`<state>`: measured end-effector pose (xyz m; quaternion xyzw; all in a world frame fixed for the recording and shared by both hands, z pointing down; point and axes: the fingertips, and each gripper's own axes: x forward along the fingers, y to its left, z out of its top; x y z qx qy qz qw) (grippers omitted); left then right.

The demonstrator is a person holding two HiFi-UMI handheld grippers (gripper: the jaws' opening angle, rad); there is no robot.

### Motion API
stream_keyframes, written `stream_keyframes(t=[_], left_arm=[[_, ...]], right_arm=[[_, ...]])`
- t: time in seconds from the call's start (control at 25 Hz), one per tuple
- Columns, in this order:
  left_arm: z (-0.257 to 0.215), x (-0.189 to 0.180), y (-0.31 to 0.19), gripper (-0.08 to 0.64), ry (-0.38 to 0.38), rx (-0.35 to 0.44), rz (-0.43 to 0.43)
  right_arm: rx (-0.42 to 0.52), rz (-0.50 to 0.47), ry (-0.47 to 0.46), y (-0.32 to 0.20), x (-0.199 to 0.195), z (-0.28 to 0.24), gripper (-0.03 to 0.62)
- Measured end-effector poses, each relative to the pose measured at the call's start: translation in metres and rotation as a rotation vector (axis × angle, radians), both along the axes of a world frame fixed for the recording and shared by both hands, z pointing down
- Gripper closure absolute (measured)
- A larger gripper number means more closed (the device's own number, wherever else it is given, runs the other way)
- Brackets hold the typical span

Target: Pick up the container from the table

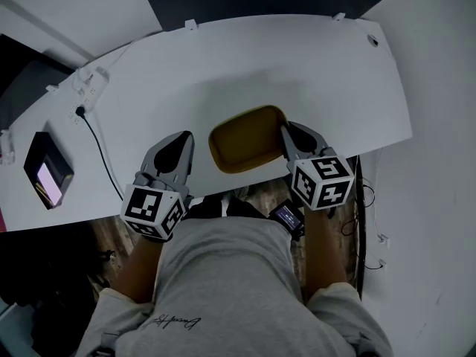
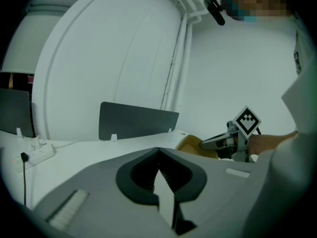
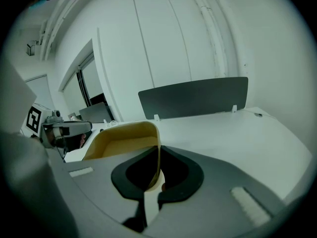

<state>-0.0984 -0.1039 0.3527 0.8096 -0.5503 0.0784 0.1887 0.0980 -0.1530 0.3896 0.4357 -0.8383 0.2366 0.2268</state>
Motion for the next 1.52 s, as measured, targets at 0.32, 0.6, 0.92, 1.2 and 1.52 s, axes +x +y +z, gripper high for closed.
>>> stream_keyframes(t=[0.32,0.6,0.92,1.2,1.52], left_arm=[[-0.010,0.002,0.004,0.565,0.003,0.023,-0.008],[-0.017,0.005,0.008,0.565,0.003,0.033,-0.010],[-0.020,0.011,0.008,0.565,0.001,0.038,-0.009],[-0.023,0.010,0.008,0.565,-0.005,0.042,-0.015],[-0.025,0.009,0.009,0.565,-0.007,0.042,-0.016]], right_arm=[[-0.009,0.006,-0.040,0.010,0.000,-0.006,0.568],[-0.009,0.004,-0.050,0.017,0.001,-0.014,0.568],[-0.011,0.001,-0.063,0.019,0.003,-0.017,0.568],[-0.010,-0.003,-0.073,0.018,0.001,-0.018,0.568],[-0.009,-0.005,-0.072,0.017,0.000,-0.017,0.568]])
